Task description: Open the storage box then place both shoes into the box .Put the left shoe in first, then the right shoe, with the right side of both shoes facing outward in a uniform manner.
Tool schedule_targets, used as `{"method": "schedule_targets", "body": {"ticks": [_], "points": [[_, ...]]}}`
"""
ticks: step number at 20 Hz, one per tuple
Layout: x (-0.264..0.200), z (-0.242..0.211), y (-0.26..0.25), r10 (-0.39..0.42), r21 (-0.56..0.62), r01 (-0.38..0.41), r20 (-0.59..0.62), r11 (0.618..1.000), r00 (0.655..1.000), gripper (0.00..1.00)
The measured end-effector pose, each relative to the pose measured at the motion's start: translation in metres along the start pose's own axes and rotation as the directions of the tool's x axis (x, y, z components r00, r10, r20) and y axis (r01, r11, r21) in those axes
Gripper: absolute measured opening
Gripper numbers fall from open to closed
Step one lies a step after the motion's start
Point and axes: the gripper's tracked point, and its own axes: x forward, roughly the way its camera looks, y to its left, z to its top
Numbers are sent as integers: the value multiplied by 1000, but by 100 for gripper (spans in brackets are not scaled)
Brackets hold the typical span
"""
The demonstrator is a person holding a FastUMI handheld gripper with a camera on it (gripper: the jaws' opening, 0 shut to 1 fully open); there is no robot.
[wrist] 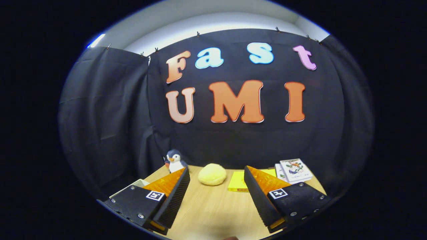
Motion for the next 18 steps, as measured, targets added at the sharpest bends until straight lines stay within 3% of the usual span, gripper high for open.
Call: {"method": "schedule_targets", "body": {"ticks": [7, 18], "points": [[-24, 62, -56, -29, -36, 38, 217, 999, 976, 97], [-32, 81, -76, -54, -74, 80, 307, 994, 950, 97]]}}
